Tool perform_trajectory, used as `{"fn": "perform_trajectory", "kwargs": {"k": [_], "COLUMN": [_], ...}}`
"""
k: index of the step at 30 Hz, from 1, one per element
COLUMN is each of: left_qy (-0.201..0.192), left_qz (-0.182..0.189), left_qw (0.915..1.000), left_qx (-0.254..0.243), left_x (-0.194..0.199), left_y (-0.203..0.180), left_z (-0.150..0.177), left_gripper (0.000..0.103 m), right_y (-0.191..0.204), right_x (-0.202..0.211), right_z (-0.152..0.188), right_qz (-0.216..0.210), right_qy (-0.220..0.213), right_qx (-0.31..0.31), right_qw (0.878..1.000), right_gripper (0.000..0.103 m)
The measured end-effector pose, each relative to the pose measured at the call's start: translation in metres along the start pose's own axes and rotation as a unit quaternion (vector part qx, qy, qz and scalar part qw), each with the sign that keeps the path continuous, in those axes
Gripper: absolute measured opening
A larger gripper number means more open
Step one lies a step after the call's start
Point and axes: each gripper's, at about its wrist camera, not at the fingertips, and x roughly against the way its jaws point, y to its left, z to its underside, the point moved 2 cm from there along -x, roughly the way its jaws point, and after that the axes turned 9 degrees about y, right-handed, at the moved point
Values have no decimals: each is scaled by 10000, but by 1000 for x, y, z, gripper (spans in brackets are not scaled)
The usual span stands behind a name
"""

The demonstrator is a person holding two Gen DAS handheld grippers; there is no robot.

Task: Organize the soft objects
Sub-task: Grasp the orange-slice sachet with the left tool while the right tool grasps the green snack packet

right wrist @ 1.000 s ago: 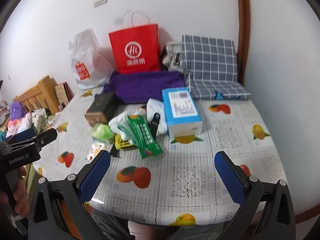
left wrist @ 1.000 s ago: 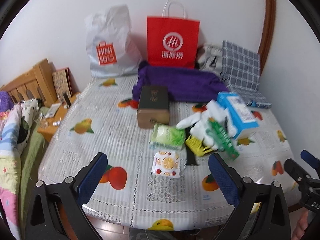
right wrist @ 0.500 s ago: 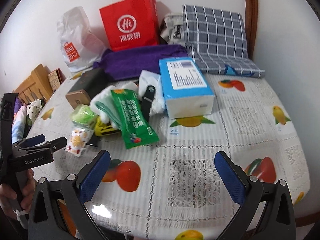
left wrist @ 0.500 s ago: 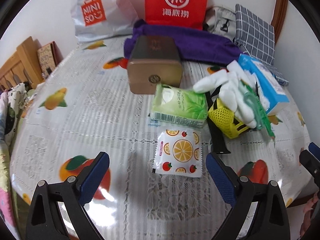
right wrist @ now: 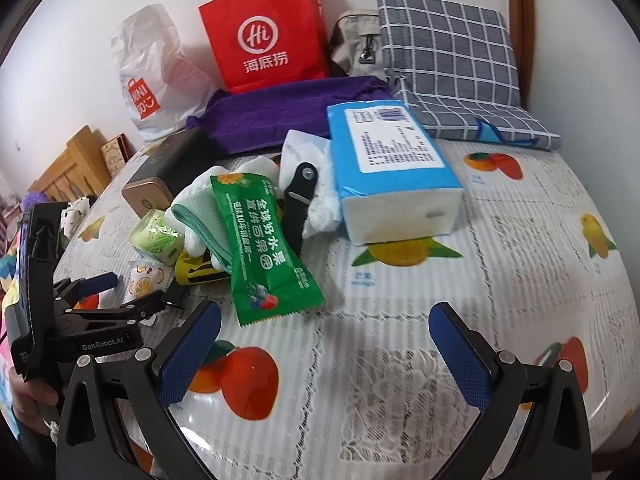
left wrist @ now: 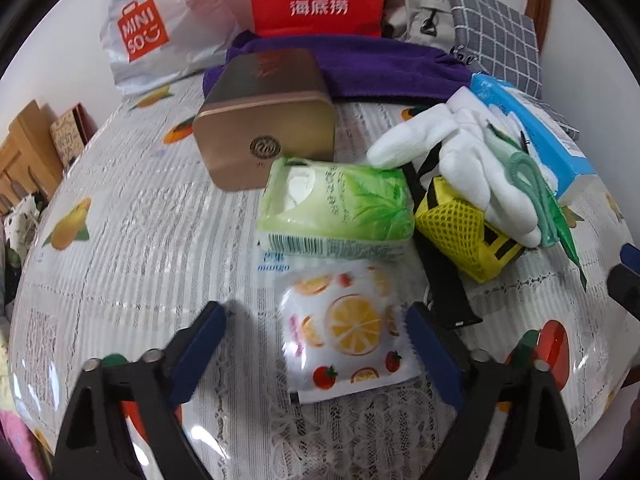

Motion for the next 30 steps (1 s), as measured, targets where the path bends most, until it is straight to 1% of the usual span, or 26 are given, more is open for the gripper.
{"fn": "perform_trajectory", "kwargs": {"k": [2, 3, 4, 5, 8, 10, 14, 17, 20, 21, 23, 24, 26, 27, 28, 29, 30], "left_qy": [-106, -116, -136, -146, -151, -116, -76, -63, -70, -73, -75, -74, -72, -69, -63, -59, -54], "left_qz": [10, 9, 14, 36, 211, 261, 366, 396, 341, 335, 343, 354, 377, 386, 399, 411, 426], "left_qw": [9999, 9999, 9999, 9999, 9997, 9995, 9991, 9989, 9992, 9992, 9992, 9991, 9990, 9989, 9988, 9987, 9986], "left_qx": [-8, -2, -1, 5, 41, 95, 203, 226, 189, 186, 196, 207, 231, 243, 261, 278, 301], "left_x": [4, 5, 6, 7, 7, 8, 9, 8, 8, 8, 8, 8, 8, 8, 8, 8, 8], "left_y": [1, 3, 5, 8, 16, 22, 29, 31, 30, 29, 29, 29, 29, 29, 30, 30, 31], "left_z": [-1, -2, -2, -2, -2, -2, 1, 0, 1, 1, 2, 2, 2, 1, 1, 1, 1], "left_gripper": [58, 53, 46, 41, 35, 31, 31, 31, 31, 31, 31, 31, 32, 32, 31, 32, 31], "right_y": [3, 4, 6, 7, 10, 12, 15, 18, 19, 19, 20, 20, 20, 21, 21, 22, 23], "right_x": [-3, -5, -7, -8, -13, -14, -17, -21, -27, -28, -34, -37, -42, -45, -48, -49, -48], "right_z": [-2, -2, -3, -4, -7, -10, -20, -28, -35, -37, -40, -41, -43, -43, -44, -43, -42], "right_qz": [-4, -25, -35, -38, -69, -96, -92, -191, -302, -344, -517, -587, -789, -908, -973, -964, -916], "right_qy": [11, 17, 24, 33, 68, 68, 8, -31, -43, -38, -4, 24, 72, 117, 188, 232, 181], "right_qx": [35, 55, 68, 74, 105, 125, 192, 263, 273, 293, 323, 319, 296, 297, 303, 315, 372], "right_qw": [10000, 10000, 10000, 10000, 9999, 9999, 9998, 9995, 9992, 9990, 9981, 9978, 9964, 9954, 9946, 9946, 9949], "right_gripper": [103, 103, 103, 103, 103, 103, 103, 100, 90, 84, 79, 75, 61, 48, 41, 41, 36]}}
